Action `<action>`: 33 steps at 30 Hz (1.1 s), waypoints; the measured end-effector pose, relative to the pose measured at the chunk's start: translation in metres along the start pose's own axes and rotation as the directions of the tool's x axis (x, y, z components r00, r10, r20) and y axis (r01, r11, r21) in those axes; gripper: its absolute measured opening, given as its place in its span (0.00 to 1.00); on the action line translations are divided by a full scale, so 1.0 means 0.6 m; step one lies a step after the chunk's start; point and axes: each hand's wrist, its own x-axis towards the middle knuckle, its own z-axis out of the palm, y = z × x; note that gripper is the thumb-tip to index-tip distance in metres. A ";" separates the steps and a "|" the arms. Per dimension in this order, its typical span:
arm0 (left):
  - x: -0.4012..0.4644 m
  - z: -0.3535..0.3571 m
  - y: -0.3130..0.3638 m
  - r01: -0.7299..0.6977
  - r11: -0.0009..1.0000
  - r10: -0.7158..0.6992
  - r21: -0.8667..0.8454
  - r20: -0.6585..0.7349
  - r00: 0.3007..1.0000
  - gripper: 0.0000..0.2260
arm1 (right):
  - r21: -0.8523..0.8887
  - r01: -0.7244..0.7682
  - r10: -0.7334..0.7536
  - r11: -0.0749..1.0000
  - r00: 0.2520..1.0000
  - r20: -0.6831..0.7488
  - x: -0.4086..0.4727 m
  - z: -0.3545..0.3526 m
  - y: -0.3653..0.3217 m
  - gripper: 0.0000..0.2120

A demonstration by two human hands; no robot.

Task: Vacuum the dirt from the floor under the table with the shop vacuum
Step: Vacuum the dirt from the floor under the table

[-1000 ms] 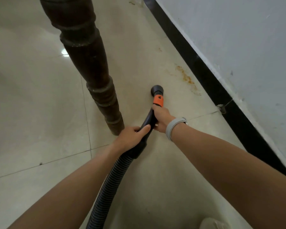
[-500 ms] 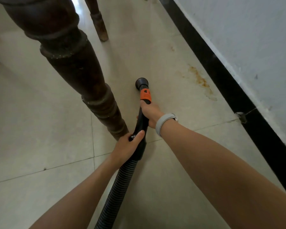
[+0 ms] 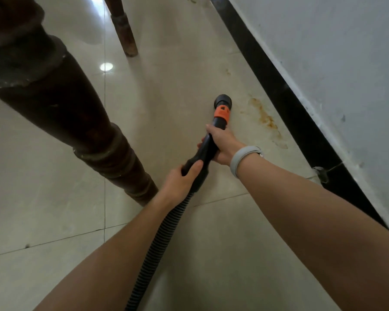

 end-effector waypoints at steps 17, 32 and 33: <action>0.053 0.029 0.019 0.041 0.995 -0.039 0.092 -0.017 0.999 0.24 | -0.127 0.099 -0.087 0.987 0.992 0.092 0.060 0.011 -0.048 0.12; -0.145 -0.036 -0.041 0.118 0.990 -0.132 0.079 0.210 0.969 0.06 | -0.338 0.148 -0.044 0.929 0.953 0.298 -0.114 0.088 0.106 0.08; -0.156 -0.032 -0.043 0.132 0.988 -0.146 0.079 0.229 0.962 0.06 | -0.353 0.150 -0.047 0.924 0.958 0.283 -0.125 0.080 0.114 0.08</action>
